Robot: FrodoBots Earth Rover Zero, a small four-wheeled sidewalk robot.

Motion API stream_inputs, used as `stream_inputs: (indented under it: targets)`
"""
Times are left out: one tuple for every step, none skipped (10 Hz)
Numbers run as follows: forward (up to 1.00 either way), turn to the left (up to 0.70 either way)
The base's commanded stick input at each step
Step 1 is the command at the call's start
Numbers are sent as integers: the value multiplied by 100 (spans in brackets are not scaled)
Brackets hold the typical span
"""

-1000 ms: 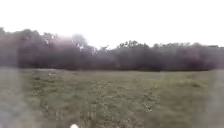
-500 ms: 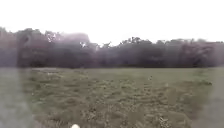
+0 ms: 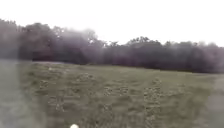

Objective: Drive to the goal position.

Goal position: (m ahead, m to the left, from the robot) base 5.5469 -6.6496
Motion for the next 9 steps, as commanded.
stream_inputs:
  targets:
    - [70, 0]
    - [70, 0]
    - [70, 0]
    - [70, 0]
    - [70, 0]
    - [70, 0]
    - [70, 0]
    - [70, 0]
    - [70, 0]
